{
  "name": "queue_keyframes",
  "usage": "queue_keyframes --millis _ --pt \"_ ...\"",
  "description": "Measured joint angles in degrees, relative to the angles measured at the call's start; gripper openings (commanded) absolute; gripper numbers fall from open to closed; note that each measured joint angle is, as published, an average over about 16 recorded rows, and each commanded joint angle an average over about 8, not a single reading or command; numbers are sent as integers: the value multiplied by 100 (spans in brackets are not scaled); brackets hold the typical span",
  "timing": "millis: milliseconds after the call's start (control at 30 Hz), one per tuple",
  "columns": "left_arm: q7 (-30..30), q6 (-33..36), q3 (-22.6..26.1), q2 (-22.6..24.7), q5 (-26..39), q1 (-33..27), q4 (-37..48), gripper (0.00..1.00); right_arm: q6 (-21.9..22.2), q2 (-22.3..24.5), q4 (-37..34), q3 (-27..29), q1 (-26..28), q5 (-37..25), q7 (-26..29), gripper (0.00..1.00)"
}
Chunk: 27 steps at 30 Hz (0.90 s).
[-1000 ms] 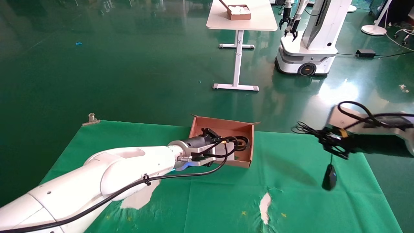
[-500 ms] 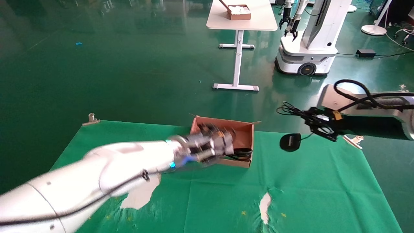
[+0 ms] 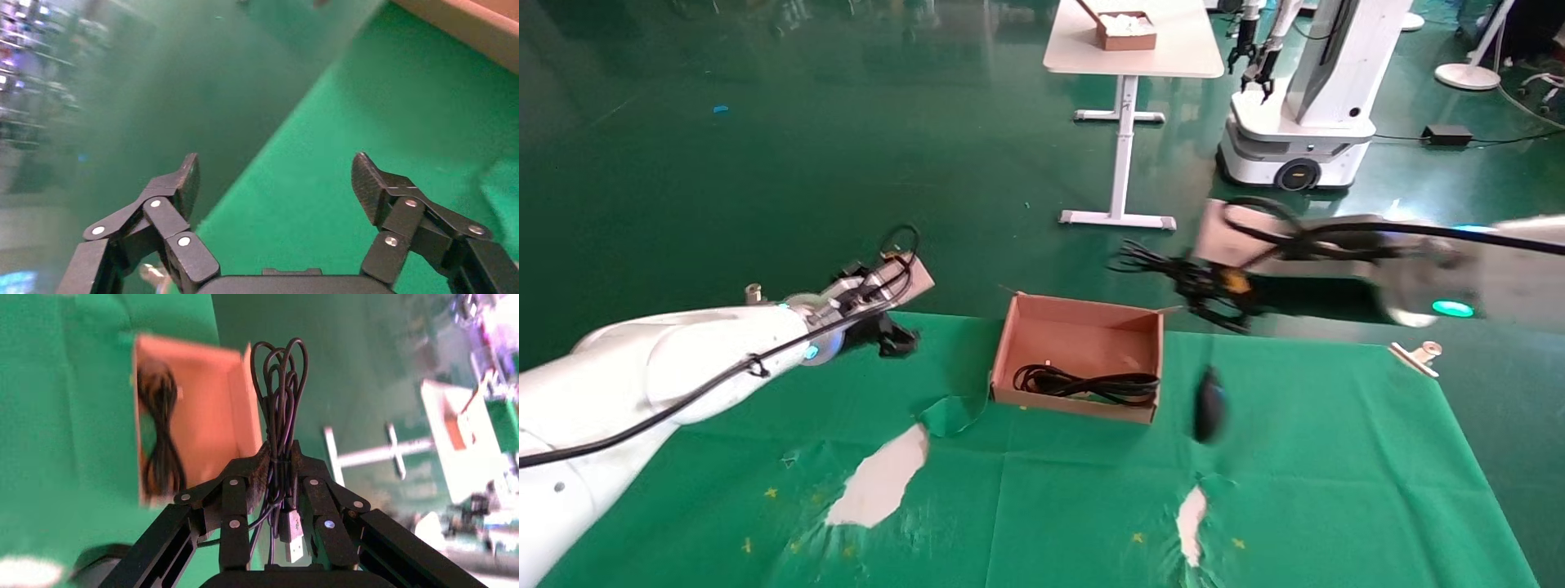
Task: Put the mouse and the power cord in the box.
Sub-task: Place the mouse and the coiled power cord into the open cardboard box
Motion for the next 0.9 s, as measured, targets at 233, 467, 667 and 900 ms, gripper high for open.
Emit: queue_keyframes --millis 233,467,667,900 --pt "-739 187 155 -173 403 -41 -313 100 633 -1176 -1239 -273 195 -175 -659 0" --pt "-1440 286 293 -357 909 -63 -782 100 1444 -2041 -2850 -690 277 -297 -1454 0" --pt "-1919 370 371 -492 1290 -77 -1116 100 2045 -2372 -3864 -1065 249 -353 -1764 73" --pt "-2155 424 407 -561 1498 -84 -1285 100 2282 -2420 -4241 -1291 237 -312 -1744 100"
